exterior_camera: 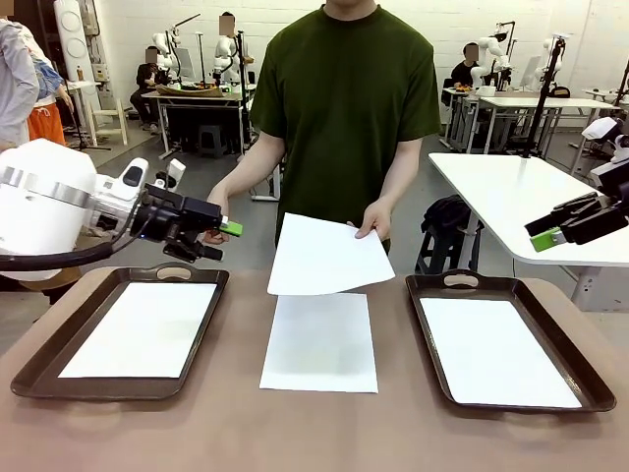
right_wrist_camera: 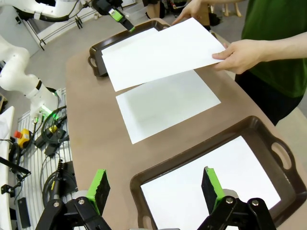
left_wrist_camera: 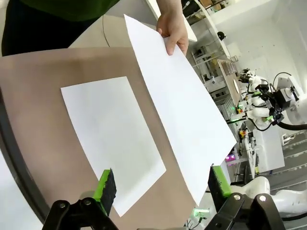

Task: Sort the A4 documents.
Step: Receive the A4 Paper.

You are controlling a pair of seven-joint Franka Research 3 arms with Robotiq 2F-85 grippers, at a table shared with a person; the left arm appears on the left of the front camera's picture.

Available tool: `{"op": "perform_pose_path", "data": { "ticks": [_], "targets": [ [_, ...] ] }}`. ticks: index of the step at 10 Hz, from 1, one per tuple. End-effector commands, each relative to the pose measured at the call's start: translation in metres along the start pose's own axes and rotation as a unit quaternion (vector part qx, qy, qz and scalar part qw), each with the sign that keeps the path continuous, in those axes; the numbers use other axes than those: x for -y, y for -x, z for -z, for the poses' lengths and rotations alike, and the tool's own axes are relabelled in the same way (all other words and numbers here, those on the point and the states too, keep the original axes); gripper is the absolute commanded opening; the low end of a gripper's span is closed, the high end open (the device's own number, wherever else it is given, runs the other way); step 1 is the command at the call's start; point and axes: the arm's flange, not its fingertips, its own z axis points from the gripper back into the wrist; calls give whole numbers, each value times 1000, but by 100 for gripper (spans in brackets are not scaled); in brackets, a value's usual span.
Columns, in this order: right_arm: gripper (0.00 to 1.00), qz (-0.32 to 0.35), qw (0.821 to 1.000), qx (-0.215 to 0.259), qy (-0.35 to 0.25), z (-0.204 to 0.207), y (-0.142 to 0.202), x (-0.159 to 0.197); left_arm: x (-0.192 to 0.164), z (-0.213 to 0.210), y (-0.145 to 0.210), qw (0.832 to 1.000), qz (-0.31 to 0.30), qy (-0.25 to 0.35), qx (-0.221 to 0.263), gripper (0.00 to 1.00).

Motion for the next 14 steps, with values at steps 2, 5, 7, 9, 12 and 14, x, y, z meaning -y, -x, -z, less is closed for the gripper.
{"op": "perform_pose_path", "data": {
  "ticks": [2, 5, 7, 9, 12, 14],
  "targets": [
    [100, -6, 1000, 12, -4, 2, 0, 0, -7, 33, -12, 998, -46, 47, -7, 100],
    [100, -6, 1000, 12, -4, 2, 0, 0, -12, 62, -13, 995, -71, 64, -26, 100],
    [100, -6, 1000, 12, -4, 2, 0, 0, -11, 77, -19, 992, -82, 92, -27, 100],
    [100, -6, 1000, 12, -4, 2, 0, 0, -12, 87, -22, 989, -100, 98, -39, 100],
    [100, -6, 1000, 12, -4, 2, 0, 0, -14, 98, -26, 985, -120, 118, -43, 96],
    [100, -6, 1000, 12, -4, 2, 0, 0, -16, 108, -26, 980, -128, 143, -46, 78]
  ]
}}
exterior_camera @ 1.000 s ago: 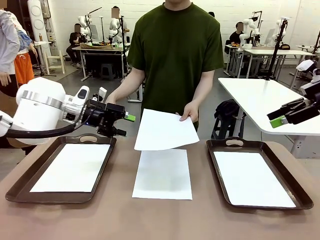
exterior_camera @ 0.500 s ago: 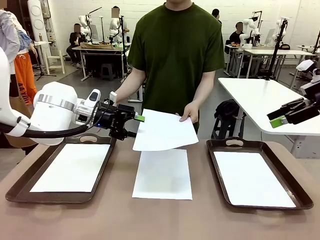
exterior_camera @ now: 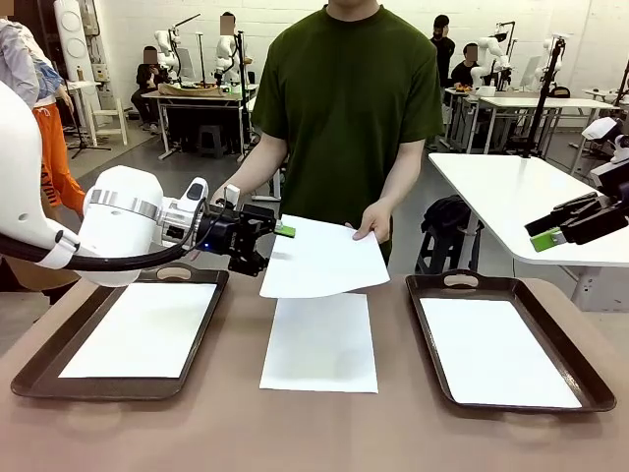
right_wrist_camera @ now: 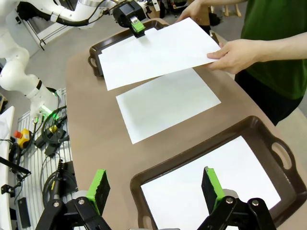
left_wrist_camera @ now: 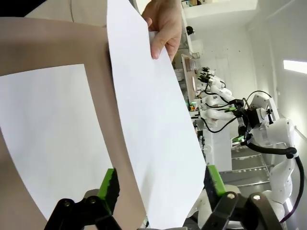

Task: Sort the A4 documents.
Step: Receive the A4 Paper.

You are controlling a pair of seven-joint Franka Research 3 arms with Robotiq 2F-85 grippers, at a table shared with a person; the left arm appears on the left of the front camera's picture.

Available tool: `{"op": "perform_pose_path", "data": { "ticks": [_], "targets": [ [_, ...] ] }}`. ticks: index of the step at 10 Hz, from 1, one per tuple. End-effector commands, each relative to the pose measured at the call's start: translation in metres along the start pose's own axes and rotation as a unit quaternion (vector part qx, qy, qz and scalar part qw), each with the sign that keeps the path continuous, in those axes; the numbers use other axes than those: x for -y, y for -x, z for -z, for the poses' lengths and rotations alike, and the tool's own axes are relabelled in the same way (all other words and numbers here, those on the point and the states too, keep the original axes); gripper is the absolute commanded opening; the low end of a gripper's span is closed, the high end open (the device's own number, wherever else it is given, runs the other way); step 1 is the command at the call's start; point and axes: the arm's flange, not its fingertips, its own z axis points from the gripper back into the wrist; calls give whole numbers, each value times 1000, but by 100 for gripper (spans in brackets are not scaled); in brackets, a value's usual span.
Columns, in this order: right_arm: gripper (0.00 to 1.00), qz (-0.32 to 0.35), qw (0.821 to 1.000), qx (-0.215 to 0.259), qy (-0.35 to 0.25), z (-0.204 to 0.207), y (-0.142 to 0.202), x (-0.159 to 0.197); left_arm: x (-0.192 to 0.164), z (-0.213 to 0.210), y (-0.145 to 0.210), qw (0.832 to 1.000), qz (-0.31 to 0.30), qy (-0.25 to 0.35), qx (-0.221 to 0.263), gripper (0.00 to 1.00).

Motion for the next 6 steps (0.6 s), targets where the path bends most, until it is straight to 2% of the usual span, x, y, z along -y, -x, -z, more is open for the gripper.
{"op": "perform_pose_path", "data": {
  "ticks": [1, 6],
  "targets": [
    [100, -6, 1000, 12, -3, 1, 0, 0, -2, 9, -7, 999, -13, 29, -3, 67],
    [100, -6, 1000, 12, -3, 1, 0, 0, -11, 20, -3, 999, -36, 40, -7, 24]
  ]
}}
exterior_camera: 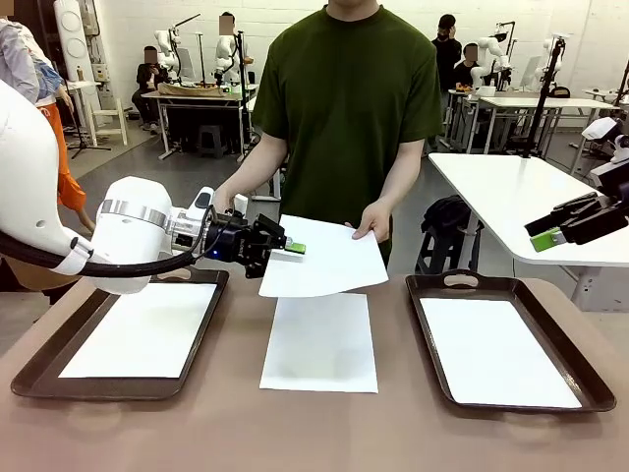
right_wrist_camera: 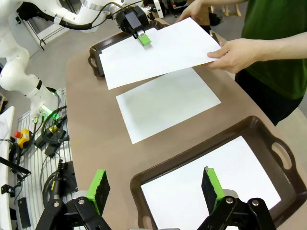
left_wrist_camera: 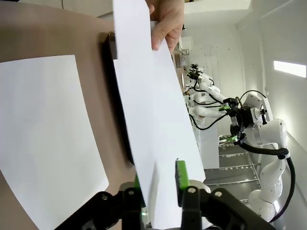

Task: Sort the A4 documents.
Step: Receive the A4 Paper.

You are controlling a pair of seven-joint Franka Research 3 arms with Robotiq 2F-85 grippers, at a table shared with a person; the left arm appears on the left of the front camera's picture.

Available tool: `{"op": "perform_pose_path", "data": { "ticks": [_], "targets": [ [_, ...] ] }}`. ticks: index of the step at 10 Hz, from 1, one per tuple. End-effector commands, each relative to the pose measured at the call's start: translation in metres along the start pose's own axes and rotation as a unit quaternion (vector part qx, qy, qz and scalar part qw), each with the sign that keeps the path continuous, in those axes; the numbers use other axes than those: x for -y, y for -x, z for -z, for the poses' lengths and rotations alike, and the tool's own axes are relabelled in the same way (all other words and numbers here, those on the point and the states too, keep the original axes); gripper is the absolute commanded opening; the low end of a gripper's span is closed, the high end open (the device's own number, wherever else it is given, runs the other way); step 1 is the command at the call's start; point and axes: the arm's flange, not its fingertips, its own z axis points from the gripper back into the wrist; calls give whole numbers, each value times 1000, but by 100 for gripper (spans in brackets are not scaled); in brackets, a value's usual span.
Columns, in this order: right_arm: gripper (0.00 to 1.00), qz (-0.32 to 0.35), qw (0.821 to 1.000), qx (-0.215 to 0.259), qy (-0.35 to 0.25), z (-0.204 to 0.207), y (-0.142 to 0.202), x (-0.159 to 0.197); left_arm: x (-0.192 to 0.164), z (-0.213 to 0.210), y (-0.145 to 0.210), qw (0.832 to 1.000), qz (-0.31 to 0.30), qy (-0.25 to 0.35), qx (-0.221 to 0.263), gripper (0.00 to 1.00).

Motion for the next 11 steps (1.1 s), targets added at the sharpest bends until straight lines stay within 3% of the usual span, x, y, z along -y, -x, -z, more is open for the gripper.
{"op": "perform_pose_path", "data": {
  "ticks": [1, 3, 11],
  "targets": [
    [100, -6, 1000, 12, -3, 1, 0, 0, 3, 2, -5, 1000, -11, 13, 9, 13],
    [100, -6, 1000, 12, -3, 1, 0, 0, 4, -3, -2, 999, -10, 21, 22, 0],
    [100, -6, 1000, 12, -3, 1, 0, 0, 4, -2, -3, 1000, -10, 17, 21, 0]
  ]
}}
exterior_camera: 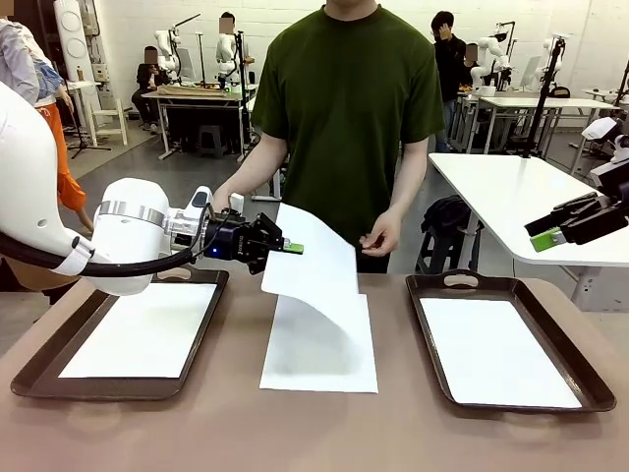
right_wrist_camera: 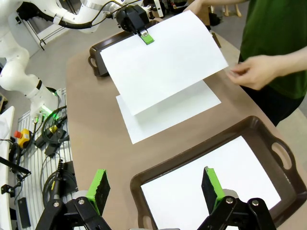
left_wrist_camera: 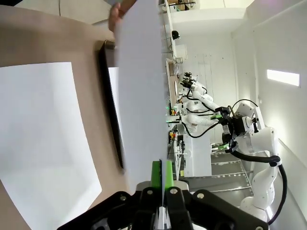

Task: Sort the A4 documents.
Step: Receive the A4 Paper, then place the A4 Paper in the designated Handle tray.

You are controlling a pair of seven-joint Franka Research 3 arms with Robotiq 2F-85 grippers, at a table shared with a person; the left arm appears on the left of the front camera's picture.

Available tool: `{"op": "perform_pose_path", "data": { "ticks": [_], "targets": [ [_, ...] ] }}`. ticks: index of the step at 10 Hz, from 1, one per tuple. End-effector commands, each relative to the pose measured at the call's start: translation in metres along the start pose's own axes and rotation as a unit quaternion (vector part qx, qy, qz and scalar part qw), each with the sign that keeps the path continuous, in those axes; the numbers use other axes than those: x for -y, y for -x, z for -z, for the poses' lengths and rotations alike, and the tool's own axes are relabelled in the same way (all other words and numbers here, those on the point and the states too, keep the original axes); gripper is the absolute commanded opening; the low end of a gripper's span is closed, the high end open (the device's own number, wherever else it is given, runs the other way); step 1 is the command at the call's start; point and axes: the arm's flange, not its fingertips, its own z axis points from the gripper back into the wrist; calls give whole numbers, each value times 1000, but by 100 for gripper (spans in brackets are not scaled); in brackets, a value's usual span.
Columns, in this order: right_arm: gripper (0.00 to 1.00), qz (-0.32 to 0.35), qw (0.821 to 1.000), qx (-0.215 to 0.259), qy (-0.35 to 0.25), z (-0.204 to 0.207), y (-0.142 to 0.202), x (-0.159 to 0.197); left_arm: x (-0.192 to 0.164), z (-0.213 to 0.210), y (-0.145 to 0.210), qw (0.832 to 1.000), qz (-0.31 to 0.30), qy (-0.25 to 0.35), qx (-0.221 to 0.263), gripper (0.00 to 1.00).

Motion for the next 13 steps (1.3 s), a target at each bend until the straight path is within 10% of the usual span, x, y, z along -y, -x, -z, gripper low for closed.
{"op": "perform_pose_path", "data": {
  "ticks": [1, 10, 13],
  "targets": [
    [100, -6, 1000, 12, -3, 1, 0, 0, 2, 1, -1, 1000, 2, 0, 0, 0],
    [100, -6, 1000, 12, -3, 1, 0, 0, 0, 0, 0, 1000, 0, 0, 0, 1],
    [100, -6, 1000, 12, -3, 1, 0, 0, 9, -43, 26, 994, 33, -106, -25, 1]
  ]
}}
